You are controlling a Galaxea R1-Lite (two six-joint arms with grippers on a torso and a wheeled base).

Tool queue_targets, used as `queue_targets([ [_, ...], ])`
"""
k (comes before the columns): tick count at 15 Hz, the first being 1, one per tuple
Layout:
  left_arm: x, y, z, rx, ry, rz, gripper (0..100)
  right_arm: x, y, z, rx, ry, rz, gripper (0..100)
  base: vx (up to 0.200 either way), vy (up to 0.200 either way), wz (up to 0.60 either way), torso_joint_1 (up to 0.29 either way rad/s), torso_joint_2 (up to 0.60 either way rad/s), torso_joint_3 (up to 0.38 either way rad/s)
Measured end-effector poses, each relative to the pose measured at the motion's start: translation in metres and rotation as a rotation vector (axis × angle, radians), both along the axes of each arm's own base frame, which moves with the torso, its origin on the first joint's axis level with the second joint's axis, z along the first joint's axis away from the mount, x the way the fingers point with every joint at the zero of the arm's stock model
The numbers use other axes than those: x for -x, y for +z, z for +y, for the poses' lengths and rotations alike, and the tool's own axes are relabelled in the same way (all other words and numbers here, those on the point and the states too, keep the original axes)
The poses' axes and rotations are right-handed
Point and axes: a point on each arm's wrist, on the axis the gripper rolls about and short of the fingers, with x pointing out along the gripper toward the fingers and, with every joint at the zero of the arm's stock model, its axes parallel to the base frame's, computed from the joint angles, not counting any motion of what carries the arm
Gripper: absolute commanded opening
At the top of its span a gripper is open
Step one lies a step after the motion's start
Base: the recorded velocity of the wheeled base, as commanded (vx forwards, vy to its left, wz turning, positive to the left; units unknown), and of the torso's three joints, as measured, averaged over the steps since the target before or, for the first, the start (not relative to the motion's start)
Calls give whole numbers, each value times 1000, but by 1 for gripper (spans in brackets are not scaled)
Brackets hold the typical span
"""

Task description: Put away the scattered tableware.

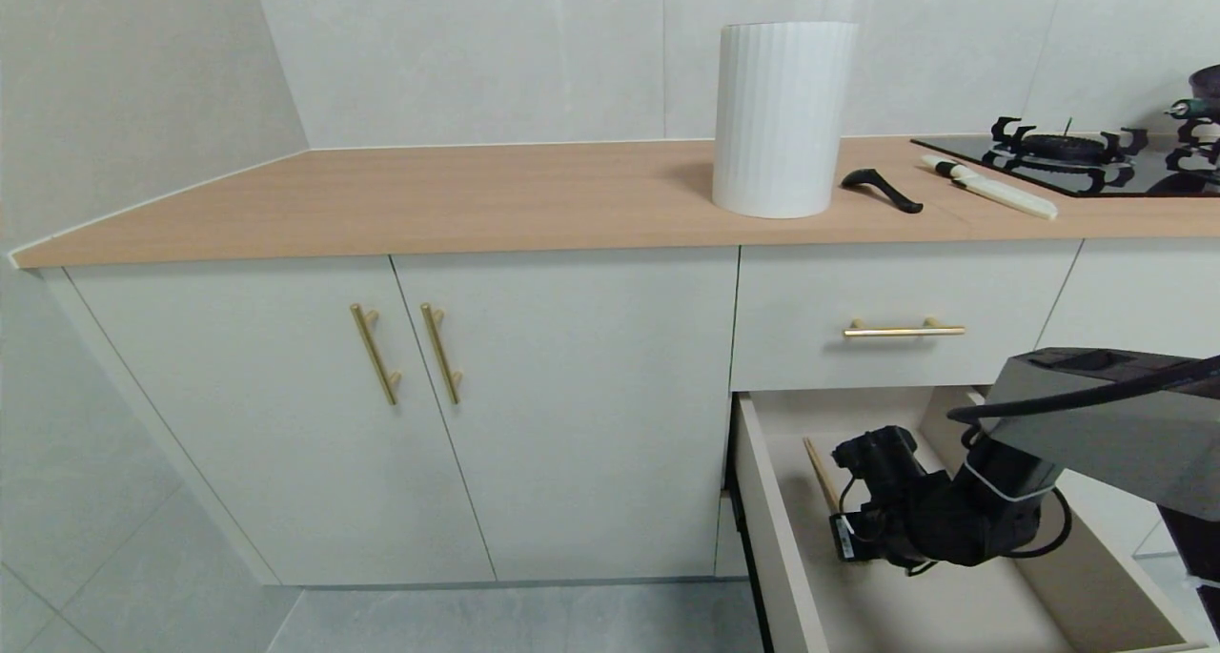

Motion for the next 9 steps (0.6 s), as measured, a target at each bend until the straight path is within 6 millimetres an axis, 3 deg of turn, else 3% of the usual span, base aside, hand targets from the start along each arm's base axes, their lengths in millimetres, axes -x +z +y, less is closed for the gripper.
queue_targets([
  [9, 0, 0, 0, 0, 0, 0, 100, 5, 4, -1, 4, 0, 3, 100, 0, 0, 0, 0, 0, 0],
])
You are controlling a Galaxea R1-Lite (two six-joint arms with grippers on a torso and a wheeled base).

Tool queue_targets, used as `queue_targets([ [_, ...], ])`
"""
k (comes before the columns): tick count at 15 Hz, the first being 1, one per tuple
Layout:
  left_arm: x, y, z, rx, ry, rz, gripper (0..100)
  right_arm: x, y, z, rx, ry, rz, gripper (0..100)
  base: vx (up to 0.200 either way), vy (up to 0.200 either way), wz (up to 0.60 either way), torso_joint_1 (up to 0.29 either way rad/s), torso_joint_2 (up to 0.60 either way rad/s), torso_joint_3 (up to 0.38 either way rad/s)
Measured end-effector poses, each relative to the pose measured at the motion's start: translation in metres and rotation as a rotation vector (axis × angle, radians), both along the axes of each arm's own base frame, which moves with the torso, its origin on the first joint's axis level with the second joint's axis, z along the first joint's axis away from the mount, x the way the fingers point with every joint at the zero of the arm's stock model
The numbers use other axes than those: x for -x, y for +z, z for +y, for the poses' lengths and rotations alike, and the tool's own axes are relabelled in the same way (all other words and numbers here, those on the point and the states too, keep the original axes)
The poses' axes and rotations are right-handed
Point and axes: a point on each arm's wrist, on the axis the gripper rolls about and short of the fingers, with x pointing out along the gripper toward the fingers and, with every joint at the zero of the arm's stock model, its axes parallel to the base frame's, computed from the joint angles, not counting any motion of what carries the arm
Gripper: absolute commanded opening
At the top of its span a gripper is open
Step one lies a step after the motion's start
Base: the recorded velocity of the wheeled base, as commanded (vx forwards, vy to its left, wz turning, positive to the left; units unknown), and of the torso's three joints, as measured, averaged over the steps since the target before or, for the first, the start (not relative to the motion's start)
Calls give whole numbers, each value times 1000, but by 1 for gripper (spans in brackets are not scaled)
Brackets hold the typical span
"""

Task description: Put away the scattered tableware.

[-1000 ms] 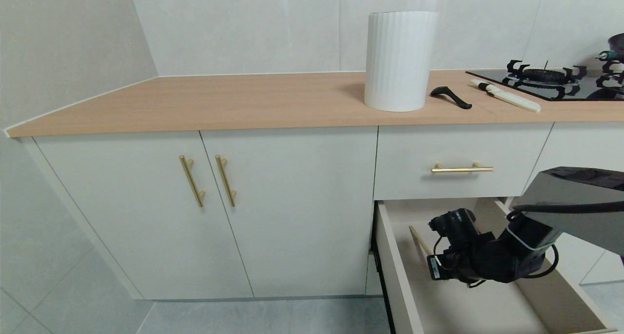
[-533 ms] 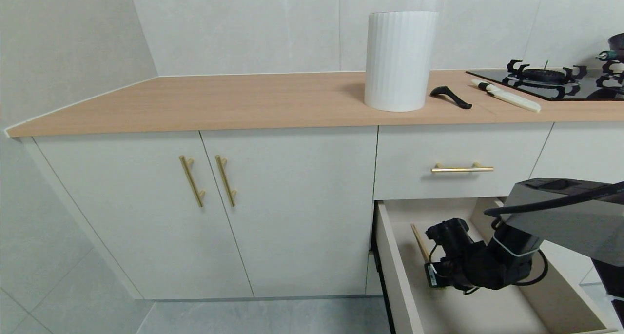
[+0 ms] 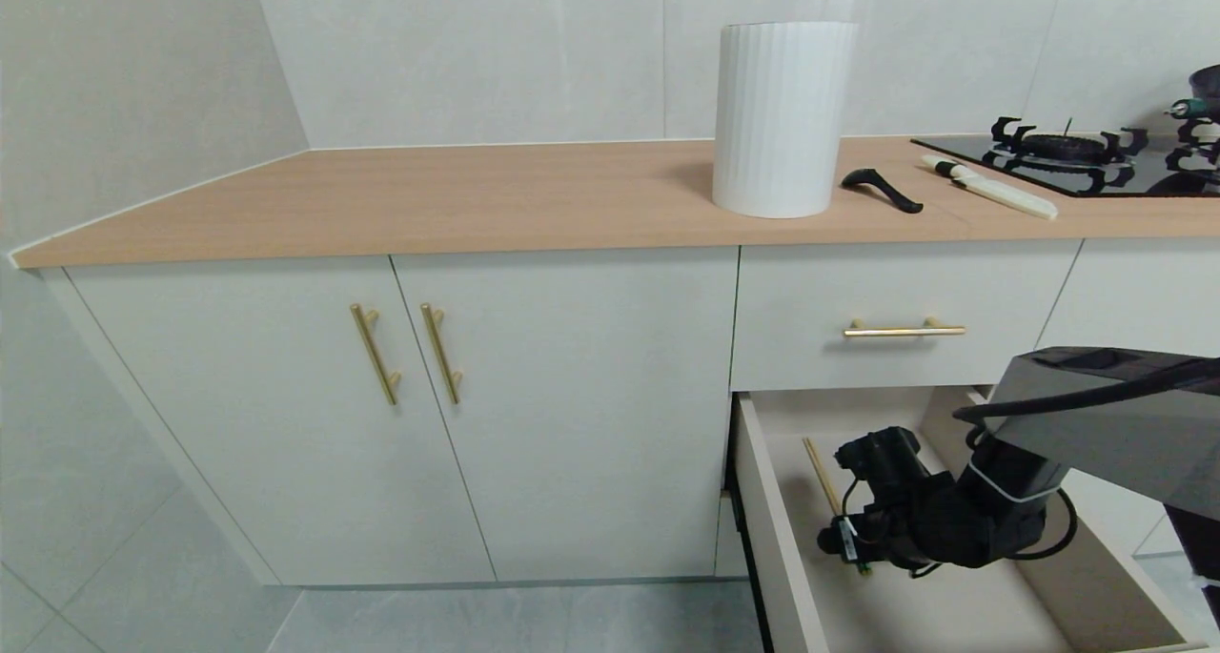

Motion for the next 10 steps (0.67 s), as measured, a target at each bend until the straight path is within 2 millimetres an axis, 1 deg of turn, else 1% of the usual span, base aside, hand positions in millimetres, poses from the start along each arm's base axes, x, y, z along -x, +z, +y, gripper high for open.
queue_targets([
  [2, 0, 0, 0, 0, 0, 0, 100, 6, 20, -1, -8, 5, -31, 100, 0, 0, 0, 0, 0, 0],
  [5, 0, 0, 0, 0, 0, 0, 100, 22, 64, -6, -16, 35, -83, 100, 0, 0, 0, 0, 0, 0],
  [9, 0, 0, 0, 0, 0, 0, 100, 42, 130, -24, -24, 51, -205, 100, 0, 0, 0, 0, 0, 0],
  [10, 0, 0, 0, 0, 0, 0, 100, 46, 141, -28, -32, 46, -236, 100, 0, 0, 0, 0, 0, 0],
])
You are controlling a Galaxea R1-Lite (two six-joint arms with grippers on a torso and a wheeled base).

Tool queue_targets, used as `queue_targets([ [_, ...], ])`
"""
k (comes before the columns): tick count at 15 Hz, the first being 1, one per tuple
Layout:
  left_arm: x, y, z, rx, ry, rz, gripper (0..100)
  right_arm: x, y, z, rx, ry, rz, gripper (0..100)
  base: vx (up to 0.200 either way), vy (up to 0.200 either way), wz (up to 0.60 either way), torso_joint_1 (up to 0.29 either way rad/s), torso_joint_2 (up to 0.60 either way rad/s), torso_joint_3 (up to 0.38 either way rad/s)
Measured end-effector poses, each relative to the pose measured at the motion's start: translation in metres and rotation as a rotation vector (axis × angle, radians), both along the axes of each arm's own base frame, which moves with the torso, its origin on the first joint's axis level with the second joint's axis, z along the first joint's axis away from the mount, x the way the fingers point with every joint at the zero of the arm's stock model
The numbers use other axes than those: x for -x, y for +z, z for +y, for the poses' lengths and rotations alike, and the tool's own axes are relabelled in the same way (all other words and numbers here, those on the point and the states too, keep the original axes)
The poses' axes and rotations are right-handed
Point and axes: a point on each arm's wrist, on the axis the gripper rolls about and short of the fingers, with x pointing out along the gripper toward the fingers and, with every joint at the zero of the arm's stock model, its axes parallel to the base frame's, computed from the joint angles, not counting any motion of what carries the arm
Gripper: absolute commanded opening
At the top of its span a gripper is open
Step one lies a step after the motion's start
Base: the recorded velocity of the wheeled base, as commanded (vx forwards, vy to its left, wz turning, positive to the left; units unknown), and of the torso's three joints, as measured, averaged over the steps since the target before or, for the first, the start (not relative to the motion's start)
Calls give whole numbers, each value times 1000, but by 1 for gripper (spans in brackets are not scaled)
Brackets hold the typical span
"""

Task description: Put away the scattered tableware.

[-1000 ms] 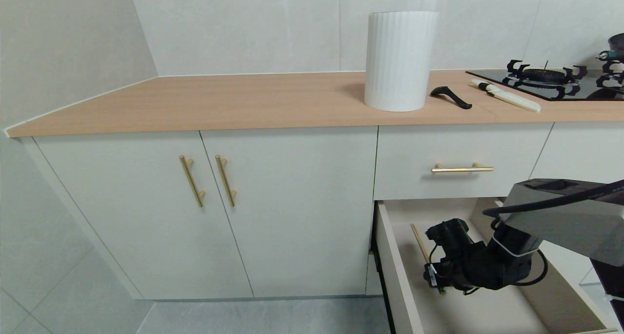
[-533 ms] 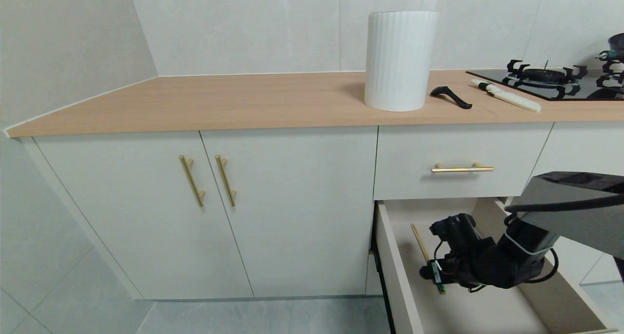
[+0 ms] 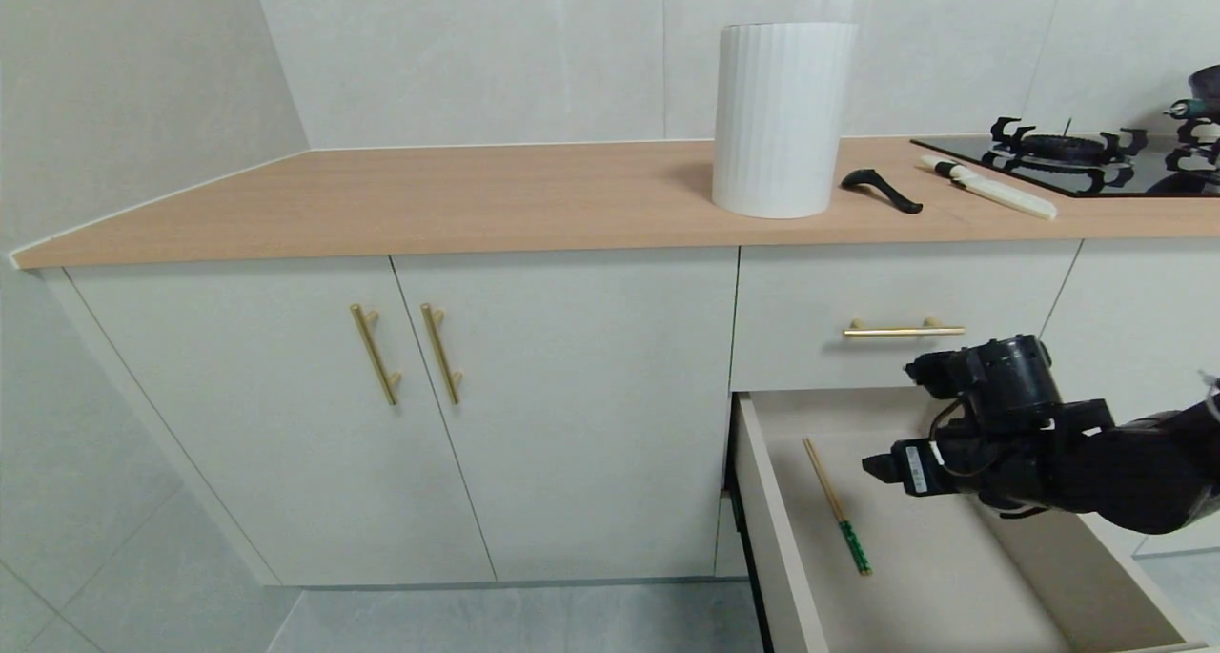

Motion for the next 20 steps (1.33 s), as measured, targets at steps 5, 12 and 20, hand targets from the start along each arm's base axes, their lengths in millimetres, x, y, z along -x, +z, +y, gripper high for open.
queue_targets([
  [5, 0, 0, 0, 0, 0, 0, 100, 14, 32, -11, -15, -5, -95, 100, 0, 0, 0, 16, -146, -176],
  [12, 0, 0, 0, 0, 0, 0, 100, 19, 39, -13, -18, -6, -116, 100, 0, 0, 0, 111, -490, -337],
  [20, 0, 0, 0, 0, 0, 0, 100, 20, 35, -13, -6, 3, -101, 100, 0, 0, 0, 171, -482, -311],
])
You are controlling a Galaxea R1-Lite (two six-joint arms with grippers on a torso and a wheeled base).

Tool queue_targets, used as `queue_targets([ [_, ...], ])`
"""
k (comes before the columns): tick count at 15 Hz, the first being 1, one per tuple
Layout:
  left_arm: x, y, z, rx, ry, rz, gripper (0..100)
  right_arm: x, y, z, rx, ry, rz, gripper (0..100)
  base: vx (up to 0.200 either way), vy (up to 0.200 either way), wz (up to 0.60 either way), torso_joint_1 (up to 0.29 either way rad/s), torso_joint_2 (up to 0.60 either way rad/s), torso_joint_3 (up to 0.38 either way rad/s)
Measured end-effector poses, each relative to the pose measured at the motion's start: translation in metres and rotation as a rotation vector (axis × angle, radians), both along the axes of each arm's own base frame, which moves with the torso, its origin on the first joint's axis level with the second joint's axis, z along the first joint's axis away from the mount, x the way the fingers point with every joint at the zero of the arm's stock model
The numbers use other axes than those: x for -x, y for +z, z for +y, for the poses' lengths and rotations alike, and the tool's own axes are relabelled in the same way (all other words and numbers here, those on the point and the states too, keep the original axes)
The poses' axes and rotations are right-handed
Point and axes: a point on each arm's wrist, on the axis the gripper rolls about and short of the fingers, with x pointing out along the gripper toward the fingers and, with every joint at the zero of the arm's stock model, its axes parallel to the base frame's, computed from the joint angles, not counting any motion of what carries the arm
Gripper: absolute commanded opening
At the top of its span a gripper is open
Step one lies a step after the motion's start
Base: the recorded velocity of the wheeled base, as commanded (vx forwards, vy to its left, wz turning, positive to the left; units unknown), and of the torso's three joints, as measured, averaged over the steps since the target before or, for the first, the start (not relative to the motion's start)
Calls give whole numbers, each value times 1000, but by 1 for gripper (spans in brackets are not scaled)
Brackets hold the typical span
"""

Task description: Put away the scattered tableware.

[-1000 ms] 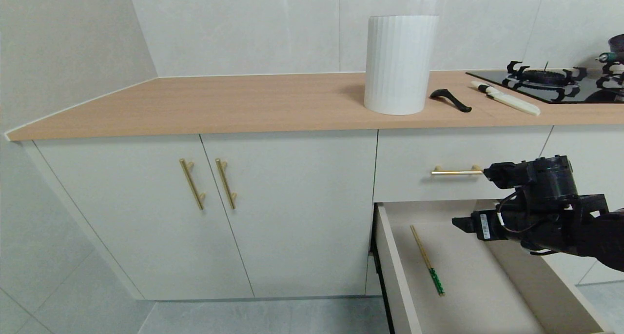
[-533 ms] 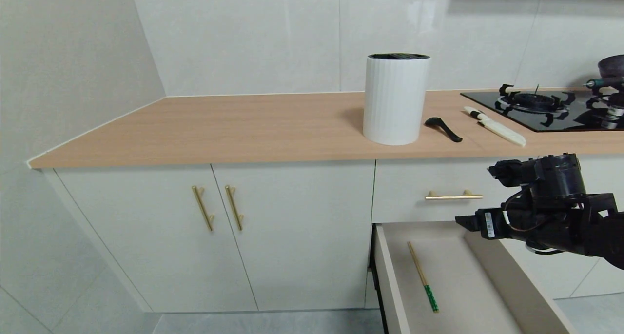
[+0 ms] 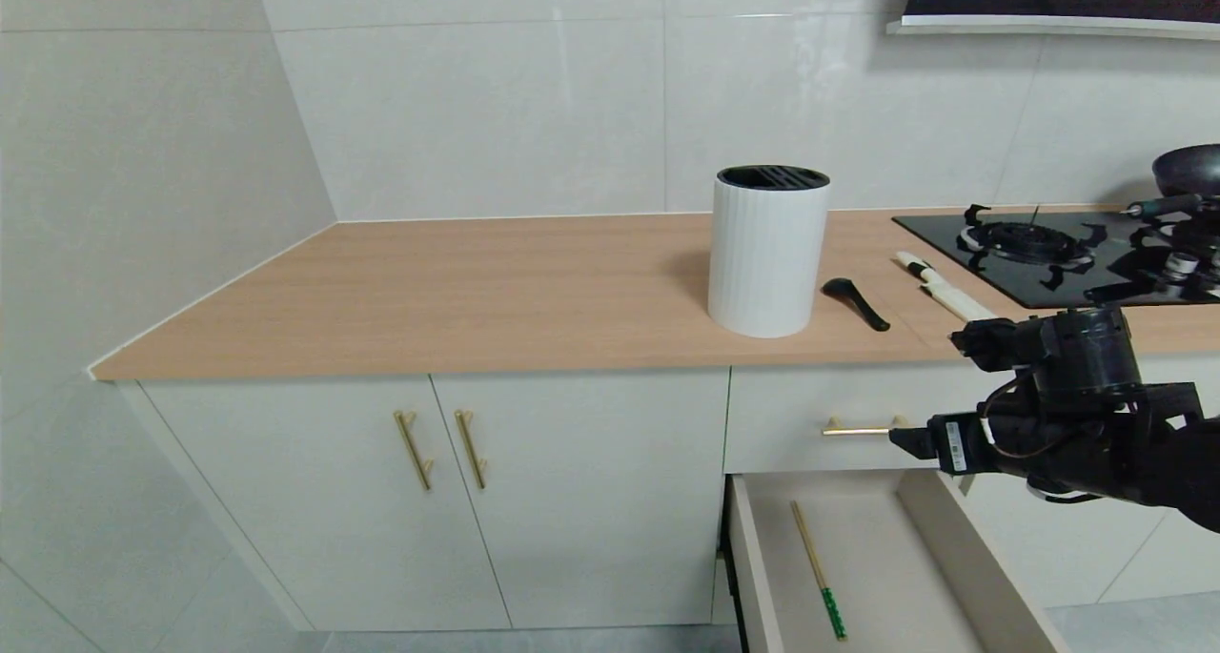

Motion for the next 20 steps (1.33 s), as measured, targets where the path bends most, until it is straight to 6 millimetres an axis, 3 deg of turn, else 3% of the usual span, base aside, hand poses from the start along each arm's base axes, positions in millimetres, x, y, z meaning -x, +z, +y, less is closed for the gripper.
queue_targets([
  [7, 0, 0, 0, 0, 0, 0, 100, 0, -2, 0, 12, 9, 8, 100, 0, 0, 0, 210, -511, -306],
  [11, 0, 0, 0, 0, 0, 0, 100, -9, 2, -4, 39, 74, -13, 100, 0, 0, 0, 73, -171, -94],
  [15, 0, 0, 0, 0, 0, 0, 100, -64, 16, -13, -5, 123, -100, 100, 0, 0, 0, 0, 0, 0],
  [20, 0, 0, 0, 0, 0, 0, 100, -140, -9, -22, 15, 146, -135, 100, 0, 0, 0, 0, 0, 0],
])
